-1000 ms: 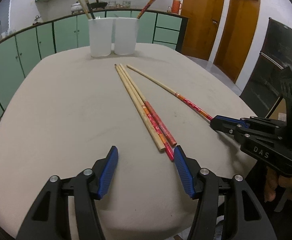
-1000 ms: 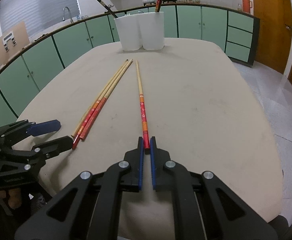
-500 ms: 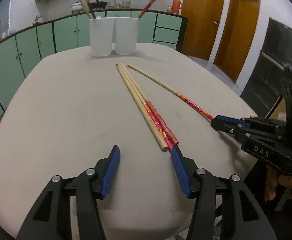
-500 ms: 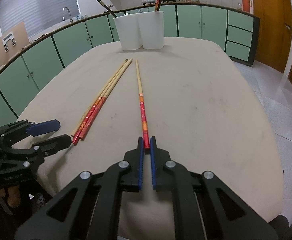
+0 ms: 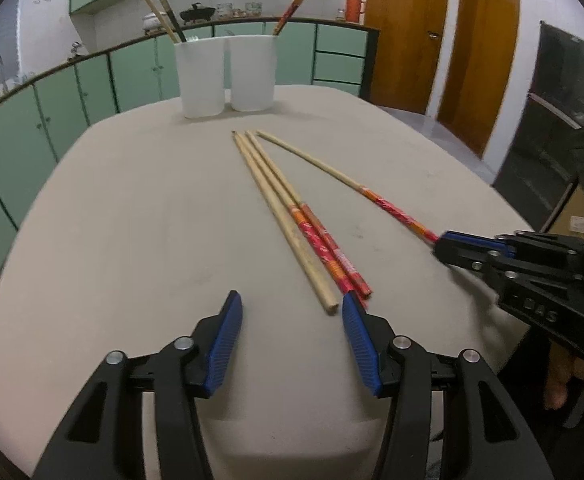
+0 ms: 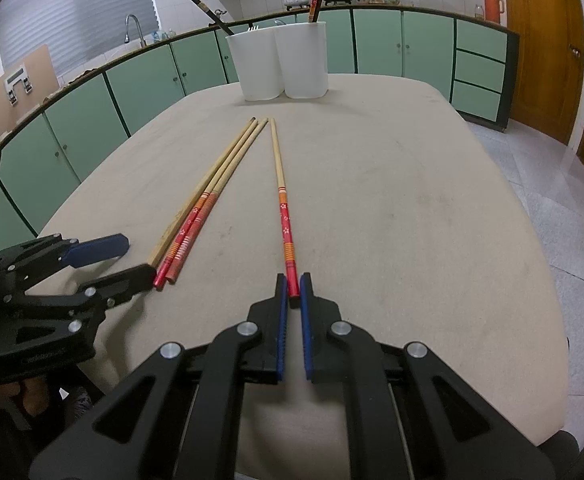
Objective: Organize utensils
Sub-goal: 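Grasp a plain wooden chopstick with the left gripper while the right gripper holds its chopstick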
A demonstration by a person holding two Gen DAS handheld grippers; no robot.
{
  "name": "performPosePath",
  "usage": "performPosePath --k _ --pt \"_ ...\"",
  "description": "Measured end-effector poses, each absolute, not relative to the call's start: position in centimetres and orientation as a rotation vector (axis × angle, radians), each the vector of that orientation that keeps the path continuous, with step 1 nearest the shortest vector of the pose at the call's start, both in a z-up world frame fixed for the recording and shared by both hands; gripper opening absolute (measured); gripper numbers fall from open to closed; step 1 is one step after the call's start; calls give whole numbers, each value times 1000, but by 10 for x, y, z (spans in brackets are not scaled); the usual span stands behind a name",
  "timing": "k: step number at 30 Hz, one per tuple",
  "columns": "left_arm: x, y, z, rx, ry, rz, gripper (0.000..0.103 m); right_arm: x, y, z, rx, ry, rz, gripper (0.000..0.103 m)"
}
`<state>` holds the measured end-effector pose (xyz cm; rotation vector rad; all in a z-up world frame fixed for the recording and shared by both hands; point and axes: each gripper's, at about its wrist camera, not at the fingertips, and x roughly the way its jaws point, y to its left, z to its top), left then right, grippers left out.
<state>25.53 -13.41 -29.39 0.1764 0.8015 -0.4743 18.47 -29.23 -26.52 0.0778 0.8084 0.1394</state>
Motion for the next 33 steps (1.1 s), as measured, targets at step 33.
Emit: performPosePath --k 33 --pt "275 -92 -295 66 768 -468 7 178 -273 -269 13 751 -15 14"
